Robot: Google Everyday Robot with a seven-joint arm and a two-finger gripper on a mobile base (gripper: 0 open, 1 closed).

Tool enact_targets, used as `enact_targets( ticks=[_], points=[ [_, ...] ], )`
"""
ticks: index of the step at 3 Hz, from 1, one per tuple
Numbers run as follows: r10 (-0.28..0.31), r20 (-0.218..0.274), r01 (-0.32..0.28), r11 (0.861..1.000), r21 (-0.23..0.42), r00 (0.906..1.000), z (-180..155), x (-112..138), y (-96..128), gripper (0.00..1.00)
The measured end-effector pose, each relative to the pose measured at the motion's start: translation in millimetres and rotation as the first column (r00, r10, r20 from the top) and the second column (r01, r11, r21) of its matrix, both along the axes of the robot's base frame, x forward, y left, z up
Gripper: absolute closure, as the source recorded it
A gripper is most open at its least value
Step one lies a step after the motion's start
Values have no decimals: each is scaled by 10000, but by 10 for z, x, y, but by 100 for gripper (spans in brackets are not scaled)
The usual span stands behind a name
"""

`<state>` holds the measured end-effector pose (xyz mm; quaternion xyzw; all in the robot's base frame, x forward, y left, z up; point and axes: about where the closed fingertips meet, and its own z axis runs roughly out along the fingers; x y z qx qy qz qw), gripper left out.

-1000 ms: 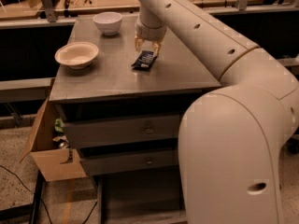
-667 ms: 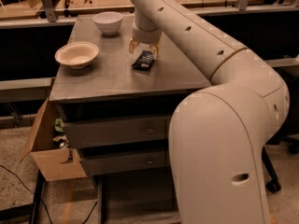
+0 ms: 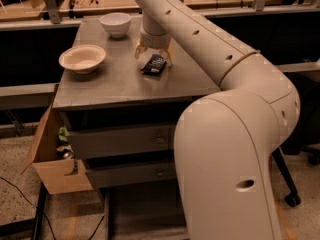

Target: Place rxbar blueberry into bottom drawer

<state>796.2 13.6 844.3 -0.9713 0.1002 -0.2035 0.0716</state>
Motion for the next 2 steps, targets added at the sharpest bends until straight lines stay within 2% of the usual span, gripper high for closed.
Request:
enact_targets(
  ticks=[1,2],
  points=[
    [66,-139,-69,9997,-232,9999,-45,-10,31,53],
    [150,-243,-164,9981,-589,9996,-77,-29,52,75]
  ],
)
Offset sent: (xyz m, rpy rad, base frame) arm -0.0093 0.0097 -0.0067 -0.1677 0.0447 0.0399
